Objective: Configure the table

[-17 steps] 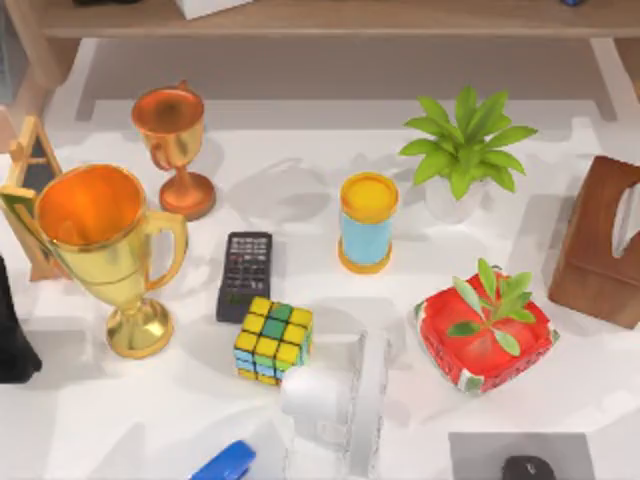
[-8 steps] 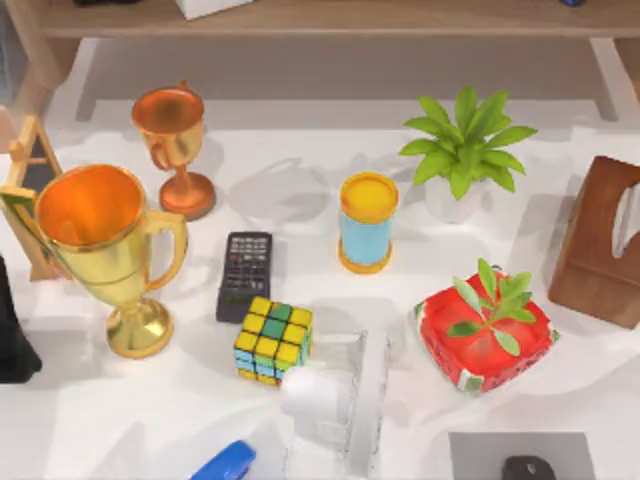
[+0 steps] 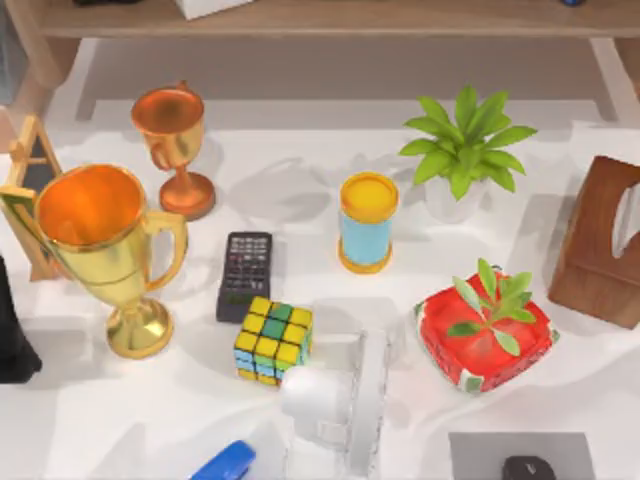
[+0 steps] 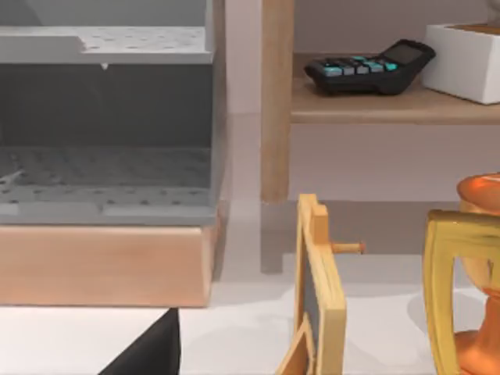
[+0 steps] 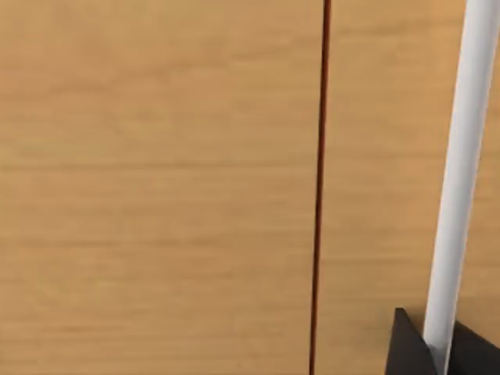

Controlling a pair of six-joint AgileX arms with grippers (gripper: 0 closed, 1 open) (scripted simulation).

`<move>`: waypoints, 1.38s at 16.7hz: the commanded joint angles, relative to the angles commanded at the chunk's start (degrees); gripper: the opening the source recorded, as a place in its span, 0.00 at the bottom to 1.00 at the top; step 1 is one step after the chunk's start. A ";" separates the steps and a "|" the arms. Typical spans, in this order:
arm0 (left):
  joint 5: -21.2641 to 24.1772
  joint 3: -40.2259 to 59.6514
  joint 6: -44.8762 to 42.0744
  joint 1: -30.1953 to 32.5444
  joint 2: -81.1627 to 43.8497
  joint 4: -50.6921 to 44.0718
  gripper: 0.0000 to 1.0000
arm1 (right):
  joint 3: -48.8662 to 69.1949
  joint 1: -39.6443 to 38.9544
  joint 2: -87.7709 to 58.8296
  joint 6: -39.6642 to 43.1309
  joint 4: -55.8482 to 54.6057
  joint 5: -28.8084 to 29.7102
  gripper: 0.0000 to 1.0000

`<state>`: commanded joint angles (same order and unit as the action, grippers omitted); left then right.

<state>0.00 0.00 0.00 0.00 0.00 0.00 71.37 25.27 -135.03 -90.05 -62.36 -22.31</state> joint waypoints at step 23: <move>0.00 0.00 0.00 0.00 0.00 0.00 1.00 | -2.08 -0.01 0.78 1.97 1.69 0.59 1.00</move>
<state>0.00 0.00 0.00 0.00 0.00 0.00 69.29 25.26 -134.25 -88.08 -60.66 -21.72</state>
